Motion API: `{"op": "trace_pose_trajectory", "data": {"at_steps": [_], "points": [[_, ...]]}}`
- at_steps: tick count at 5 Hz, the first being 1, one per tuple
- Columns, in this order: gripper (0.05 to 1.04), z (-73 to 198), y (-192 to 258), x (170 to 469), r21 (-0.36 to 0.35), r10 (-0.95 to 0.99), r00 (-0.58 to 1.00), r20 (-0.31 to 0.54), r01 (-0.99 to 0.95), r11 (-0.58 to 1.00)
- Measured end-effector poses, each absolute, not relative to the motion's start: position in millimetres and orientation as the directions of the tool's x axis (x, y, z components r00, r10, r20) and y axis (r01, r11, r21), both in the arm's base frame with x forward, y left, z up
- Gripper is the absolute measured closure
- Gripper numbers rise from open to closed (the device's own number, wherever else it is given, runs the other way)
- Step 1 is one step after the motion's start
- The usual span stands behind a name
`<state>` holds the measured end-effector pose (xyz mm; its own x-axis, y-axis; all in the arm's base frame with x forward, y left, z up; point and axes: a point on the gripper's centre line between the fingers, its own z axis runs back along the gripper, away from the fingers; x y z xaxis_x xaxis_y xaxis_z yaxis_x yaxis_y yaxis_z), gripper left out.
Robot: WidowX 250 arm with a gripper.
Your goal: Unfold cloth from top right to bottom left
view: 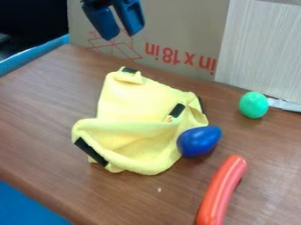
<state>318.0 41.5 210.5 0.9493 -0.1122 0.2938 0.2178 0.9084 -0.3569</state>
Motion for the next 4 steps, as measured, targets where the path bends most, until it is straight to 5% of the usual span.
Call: {"op": "trace_pose_trajectory", "data": {"at_steps": [4], "points": [[0.083,139.2,16.4,356.6,-0.313,0.026,0.946,0.323,0.08,0.947]]}}
